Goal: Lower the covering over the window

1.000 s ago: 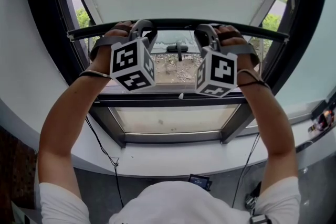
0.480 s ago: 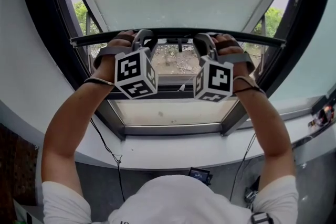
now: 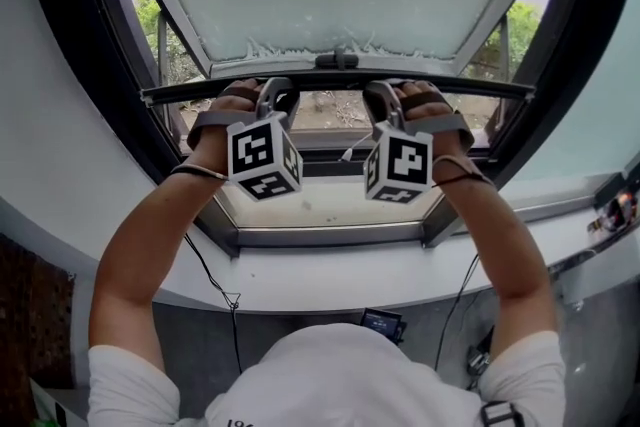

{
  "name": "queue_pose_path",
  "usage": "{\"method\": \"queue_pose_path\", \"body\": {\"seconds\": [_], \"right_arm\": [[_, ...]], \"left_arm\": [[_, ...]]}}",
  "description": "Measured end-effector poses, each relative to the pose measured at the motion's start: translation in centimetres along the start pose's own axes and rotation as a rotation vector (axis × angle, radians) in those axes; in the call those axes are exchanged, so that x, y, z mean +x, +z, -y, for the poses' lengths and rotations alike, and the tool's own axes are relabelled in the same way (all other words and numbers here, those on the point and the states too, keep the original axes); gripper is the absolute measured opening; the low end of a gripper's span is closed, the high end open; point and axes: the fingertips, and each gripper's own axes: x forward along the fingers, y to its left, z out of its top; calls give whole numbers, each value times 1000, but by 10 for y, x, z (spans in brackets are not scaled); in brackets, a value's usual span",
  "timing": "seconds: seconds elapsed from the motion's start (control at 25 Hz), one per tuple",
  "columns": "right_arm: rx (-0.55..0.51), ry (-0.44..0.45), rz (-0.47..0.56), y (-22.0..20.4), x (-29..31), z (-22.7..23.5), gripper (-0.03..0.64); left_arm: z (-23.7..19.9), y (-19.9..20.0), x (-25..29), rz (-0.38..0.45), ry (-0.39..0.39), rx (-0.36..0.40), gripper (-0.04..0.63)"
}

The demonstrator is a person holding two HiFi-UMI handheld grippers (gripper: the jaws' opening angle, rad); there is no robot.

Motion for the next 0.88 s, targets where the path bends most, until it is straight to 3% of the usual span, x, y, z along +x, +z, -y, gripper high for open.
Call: {"method": "queue_pose_path", "body": {"seconds": [0.88], "right_arm": [[37, 82, -8, -5, 12, -58, 34]], "left_arm": [[57, -17, 17, -39, -64, -22, 37]]}}
